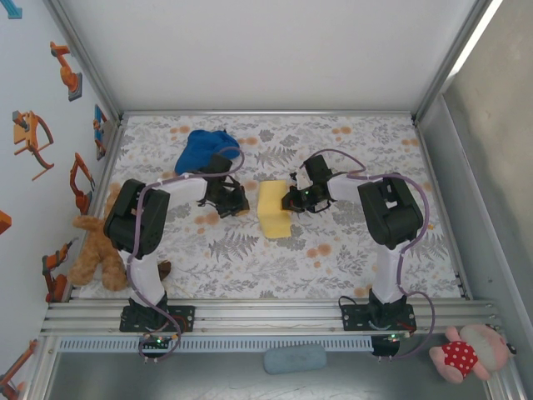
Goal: Fold a paper plane with a square sheet of paper (pick it up from the middle)
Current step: First fold the square sheet of paper in half at the center of the table.
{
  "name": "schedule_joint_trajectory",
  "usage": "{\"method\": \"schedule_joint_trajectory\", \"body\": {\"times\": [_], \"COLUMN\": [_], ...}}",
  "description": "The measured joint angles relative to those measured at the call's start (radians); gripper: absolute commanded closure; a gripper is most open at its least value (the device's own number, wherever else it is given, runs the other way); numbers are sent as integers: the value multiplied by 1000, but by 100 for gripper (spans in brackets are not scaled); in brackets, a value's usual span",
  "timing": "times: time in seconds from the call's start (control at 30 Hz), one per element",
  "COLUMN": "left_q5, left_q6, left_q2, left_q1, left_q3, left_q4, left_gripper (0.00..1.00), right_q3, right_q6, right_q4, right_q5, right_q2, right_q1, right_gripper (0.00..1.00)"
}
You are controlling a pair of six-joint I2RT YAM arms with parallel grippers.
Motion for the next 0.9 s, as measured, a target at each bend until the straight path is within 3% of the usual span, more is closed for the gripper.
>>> {"method": "schedule_joint_trajectory", "body": {"times": [0.2,0.4,0.6,0.9], "left_q5": [13,65,80,105], "left_q6": [-23,-53,-68,-43], "left_q2": [-2,94,166,122], "left_q1": [-65,-101,-72,31], "left_q3": [64,114,111,31], "left_q4": [51,132,153,184], "left_gripper": [93,93,93,94], "right_q3": [2,2,2,3], "right_q6": [-8,-13,-17,-18], "right_q4": [-3,-3,-3,-5], "right_q5": [0,0,-1,-1], "right_q2": [2,2,2,2], "right_q1": [0,0,0,0], "right_gripper": [100,100,100,100]}}
